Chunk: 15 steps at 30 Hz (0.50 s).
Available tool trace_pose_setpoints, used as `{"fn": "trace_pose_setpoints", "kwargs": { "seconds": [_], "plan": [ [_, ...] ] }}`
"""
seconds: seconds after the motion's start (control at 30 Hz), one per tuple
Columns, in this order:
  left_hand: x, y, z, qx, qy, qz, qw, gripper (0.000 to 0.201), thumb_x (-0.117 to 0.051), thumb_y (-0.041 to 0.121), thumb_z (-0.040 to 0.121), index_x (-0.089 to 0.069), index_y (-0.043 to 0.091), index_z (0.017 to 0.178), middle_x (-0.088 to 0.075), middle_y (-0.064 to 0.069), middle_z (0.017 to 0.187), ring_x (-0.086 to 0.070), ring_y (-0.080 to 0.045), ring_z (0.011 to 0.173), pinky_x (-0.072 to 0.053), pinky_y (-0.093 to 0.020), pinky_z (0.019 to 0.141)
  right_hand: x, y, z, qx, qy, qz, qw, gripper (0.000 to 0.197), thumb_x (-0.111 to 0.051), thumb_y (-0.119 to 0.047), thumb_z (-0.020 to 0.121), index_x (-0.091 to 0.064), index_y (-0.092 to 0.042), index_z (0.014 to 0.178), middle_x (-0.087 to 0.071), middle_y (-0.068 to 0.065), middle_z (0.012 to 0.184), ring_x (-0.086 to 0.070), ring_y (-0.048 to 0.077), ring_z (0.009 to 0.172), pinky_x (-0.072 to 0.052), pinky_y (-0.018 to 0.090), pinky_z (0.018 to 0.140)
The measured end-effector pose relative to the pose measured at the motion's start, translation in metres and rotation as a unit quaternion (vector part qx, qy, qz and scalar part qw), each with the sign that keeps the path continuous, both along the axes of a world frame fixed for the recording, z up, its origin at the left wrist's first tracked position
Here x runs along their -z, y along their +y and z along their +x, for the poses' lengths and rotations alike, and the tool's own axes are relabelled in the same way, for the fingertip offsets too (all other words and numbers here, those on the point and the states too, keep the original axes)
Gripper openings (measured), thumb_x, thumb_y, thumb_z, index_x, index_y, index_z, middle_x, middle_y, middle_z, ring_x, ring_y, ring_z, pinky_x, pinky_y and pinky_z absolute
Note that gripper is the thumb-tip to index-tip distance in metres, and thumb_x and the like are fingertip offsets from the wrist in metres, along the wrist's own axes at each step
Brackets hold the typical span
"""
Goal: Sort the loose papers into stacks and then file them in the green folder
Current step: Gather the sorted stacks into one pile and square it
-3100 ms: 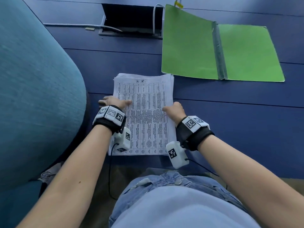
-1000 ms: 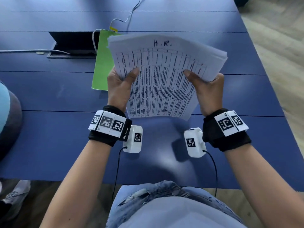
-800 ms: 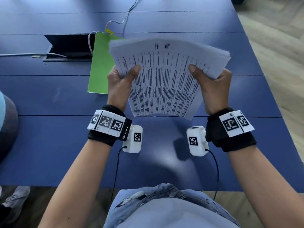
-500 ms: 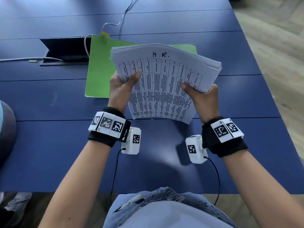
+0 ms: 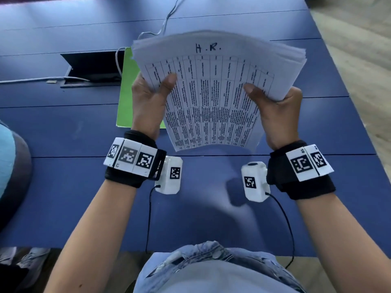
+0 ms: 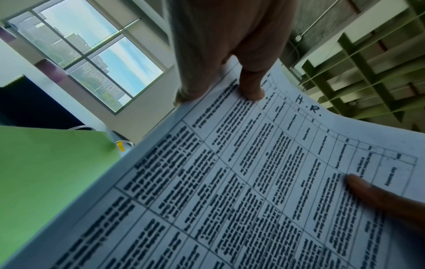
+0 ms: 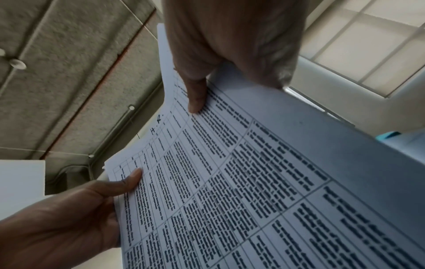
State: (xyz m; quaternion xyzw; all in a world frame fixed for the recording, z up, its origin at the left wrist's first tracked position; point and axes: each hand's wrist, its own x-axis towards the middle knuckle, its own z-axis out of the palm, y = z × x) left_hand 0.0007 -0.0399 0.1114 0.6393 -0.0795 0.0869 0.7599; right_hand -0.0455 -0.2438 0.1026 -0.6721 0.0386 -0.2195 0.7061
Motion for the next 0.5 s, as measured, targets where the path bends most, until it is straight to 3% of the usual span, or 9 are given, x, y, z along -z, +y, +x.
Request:
{"fn": "trace_pose_setpoints", "kwargs": {
  "seconds": [0.13,0.23,0.3,0.4,0.5],
  "plan": [
    [0.006,0.002,-0.002,0.003,0.002,-0.018,1.0,0.02,-0.057,-0.001,0.084,-0.055,0.008,0.102,-0.073,0.013,0.085,-0.066,-0.003,0.086,-0.051,-0.02,0.078,-0.001,-0.002,-0.002,0.006,-0.027,0.034,0.999,0.019,-0.073,-0.003,0.072,-0.066,-0.019,0.08,-0.07,-0.02,0.07,-0.064,0.0,0.073,-0.052,0.02,0.07],
    [0.029,-0.003,-0.005,0.015,0.064,-0.005,0.998,0.033,-0.061,-0.001,0.08,-0.051,0.001,0.111,-0.072,0.01,0.087,-0.067,-0.002,0.085,-0.051,-0.017,0.077,0.022,-0.001,-0.003,0.004,0.047,0.046,0.998,0.029,-0.076,-0.002,0.069,-0.066,-0.006,0.097,-0.073,-0.016,0.076,-0.068,0.006,0.079,-0.054,0.024,0.074],
    [0.039,-0.008,-0.003,0.014,0.091,0.018,0.996,0.03,-0.061,0.0,0.081,-0.054,0.002,0.11,-0.073,0.013,0.084,-0.067,-0.001,0.085,-0.052,-0.018,0.079,0.033,-0.001,-0.002,0.012,0.1,0.038,0.994,0.031,-0.076,-0.003,0.071,-0.066,0.001,0.1,-0.072,-0.017,0.071,-0.067,0.003,0.074,-0.054,0.026,0.075],
    [0.027,-0.011,0.006,0.012,0.071,0.034,0.997,0.021,-0.059,0.011,0.078,-0.058,0.019,0.097,-0.072,0.016,0.083,-0.066,-0.002,0.086,-0.052,-0.023,0.083,0.024,-0.002,0.002,0.029,0.096,0.011,0.995,0.02,-0.076,-0.006,0.072,-0.069,-0.008,0.091,-0.07,-0.014,0.077,-0.066,0.005,0.075,-0.055,0.027,0.076],
    [0.004,-0.009,0.013,0.021,0.019,0.019,0.999,0.022,-0.059,0.01,0.079,-0.056,0.019,0.099,-0.072,0.015,0.087,-0.066,-0.005,0.092,-0.051,-0.026,0.087,0.003,-0.005,0.003,0.039,0.032,0.006,0.999,0.021,-0.075,-0.005,0.073,-0.068,-0.025,0.077,-0.07,-0.022,0.07,-0.066,-0.001,0.075,-0.054,0.023,0.076]
  ]
}}
